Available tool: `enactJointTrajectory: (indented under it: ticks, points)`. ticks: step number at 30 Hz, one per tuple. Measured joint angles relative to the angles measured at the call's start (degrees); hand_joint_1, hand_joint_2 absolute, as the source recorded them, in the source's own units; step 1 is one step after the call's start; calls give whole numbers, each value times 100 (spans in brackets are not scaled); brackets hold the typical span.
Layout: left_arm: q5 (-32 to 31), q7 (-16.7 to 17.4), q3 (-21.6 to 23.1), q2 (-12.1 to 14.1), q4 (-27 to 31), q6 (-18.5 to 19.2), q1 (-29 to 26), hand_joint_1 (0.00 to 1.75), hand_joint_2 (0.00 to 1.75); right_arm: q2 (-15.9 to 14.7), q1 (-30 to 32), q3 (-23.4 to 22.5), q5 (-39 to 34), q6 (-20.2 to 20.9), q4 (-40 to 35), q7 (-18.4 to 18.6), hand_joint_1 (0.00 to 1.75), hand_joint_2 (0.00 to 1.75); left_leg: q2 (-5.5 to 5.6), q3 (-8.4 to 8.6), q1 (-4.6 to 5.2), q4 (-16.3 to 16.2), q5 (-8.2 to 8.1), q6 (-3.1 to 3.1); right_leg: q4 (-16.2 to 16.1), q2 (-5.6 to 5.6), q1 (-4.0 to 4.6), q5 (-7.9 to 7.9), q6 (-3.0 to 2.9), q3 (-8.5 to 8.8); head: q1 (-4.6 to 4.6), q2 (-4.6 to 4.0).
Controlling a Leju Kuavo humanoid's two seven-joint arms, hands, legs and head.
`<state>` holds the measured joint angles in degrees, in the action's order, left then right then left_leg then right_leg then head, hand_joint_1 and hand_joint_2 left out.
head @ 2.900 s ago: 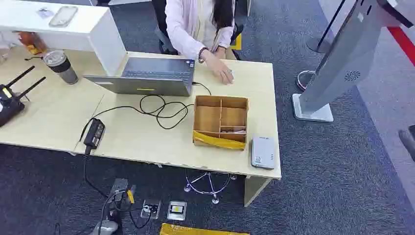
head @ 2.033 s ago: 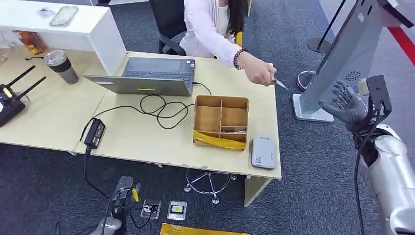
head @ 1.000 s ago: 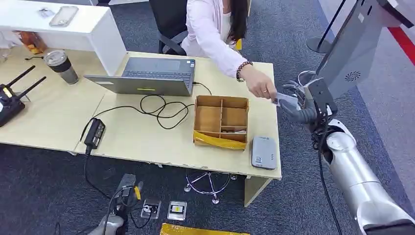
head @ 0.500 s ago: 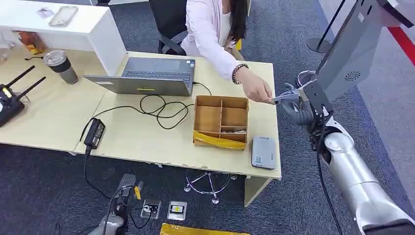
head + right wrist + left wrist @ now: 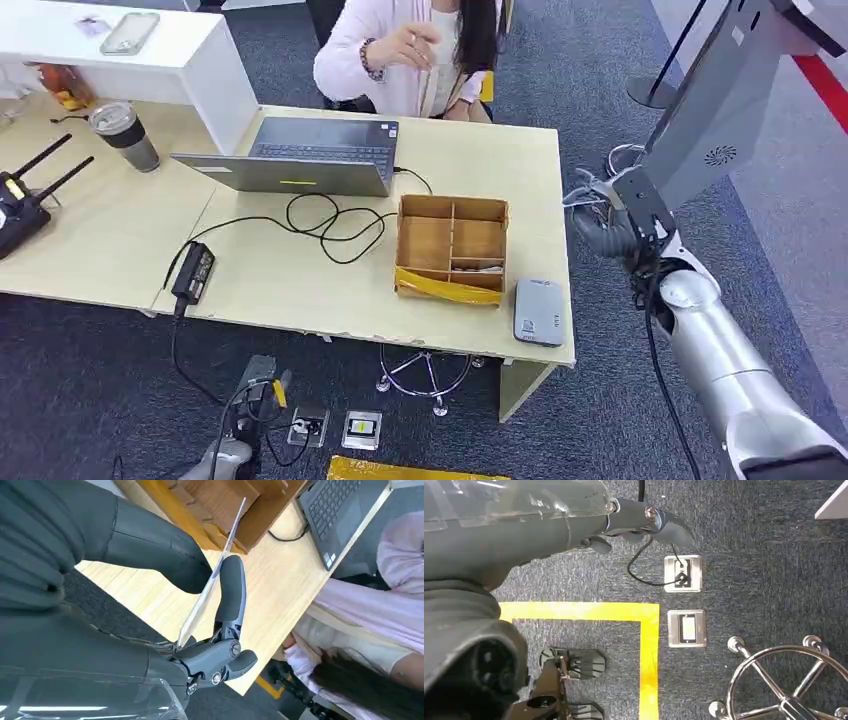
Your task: Pass the card to the sensor for recognition and then transmit it.
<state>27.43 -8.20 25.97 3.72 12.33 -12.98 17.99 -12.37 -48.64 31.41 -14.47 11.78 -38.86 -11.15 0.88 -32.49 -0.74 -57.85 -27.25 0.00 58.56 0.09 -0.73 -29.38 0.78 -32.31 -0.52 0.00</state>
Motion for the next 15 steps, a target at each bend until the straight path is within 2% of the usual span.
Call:
enactJointTrajectory:
  ticks: [15]
  points:
    - [116,26,-20,28,0,-72,-1,0,0,-11,-38,107,81,33,114,-240,175,175,-1,0,0,0,0,0,0,0,0,0,0,-3,0,0]
